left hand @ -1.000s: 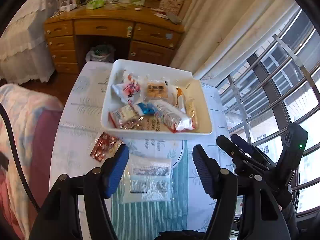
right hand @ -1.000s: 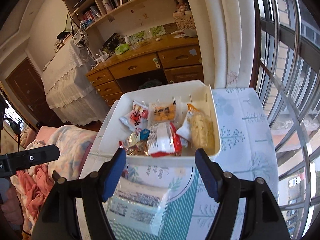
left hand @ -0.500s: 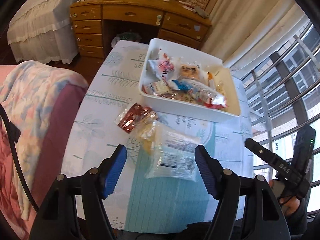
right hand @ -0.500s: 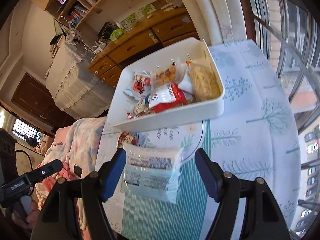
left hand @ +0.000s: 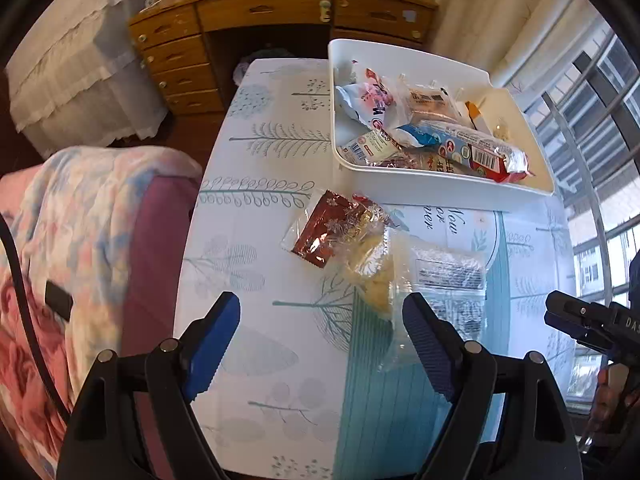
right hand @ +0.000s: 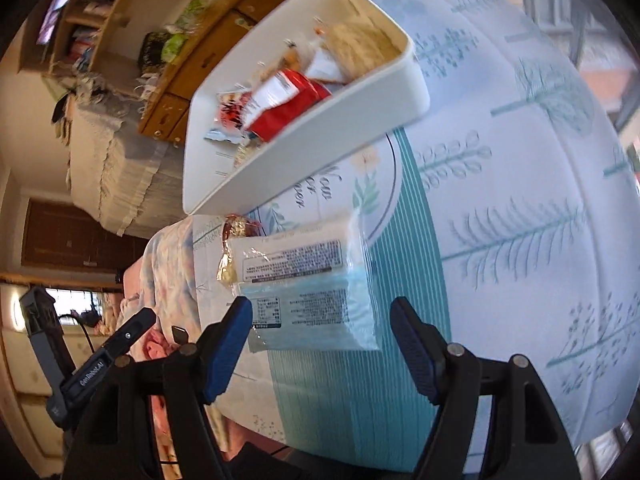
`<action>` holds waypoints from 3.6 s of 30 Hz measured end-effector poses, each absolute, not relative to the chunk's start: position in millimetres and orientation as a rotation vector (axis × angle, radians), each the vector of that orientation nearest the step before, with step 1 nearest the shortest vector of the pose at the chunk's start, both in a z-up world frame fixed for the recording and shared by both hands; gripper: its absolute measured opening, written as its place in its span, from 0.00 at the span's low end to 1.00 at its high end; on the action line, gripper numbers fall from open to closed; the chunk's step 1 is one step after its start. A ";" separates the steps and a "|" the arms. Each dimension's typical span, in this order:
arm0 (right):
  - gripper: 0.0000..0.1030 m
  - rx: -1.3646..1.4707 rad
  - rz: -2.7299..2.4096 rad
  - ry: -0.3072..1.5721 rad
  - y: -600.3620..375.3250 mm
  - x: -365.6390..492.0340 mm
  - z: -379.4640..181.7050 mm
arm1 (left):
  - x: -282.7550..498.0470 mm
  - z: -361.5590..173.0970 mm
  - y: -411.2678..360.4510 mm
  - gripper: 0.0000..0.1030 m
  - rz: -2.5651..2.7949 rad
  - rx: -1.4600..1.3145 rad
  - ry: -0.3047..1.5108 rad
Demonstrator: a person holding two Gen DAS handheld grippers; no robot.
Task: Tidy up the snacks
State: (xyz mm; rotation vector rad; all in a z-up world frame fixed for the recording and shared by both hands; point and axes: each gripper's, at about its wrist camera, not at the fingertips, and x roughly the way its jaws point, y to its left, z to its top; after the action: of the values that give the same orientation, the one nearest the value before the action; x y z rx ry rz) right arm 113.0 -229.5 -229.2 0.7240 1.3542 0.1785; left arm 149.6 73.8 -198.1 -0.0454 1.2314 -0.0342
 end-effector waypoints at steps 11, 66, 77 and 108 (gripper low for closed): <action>0.69 1.208 -0.060 1.419 -215.2 71.7 -278.0 | 183.9 -231.0 74.3 0.80 -0.336 0.018 1.283; 0.06 1.575 -0.207 0.915 -225.2 32.3 -289.7 | 224.0 -351.1 88.0 0.39 -0.438 -0.636 1.466; 0.06 1.304 -0.069 1.020 -234.8 70.1 -249.5 | 200.8 -318.8 80.1 0.32 -0.392 -0.574 1.412; 0.00 0.322 0.253 0.885 -230.9 136.7 -91.9 | 217.1 -112.8 41.7 0.32 -0.370 -0.321 0.998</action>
State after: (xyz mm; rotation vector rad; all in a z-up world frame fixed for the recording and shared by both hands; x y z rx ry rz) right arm 136.7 -230.9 -91.9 0.3216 0.8846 0.2528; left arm 217.1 41.7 -112.8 -0.3207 0.9982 -0.3703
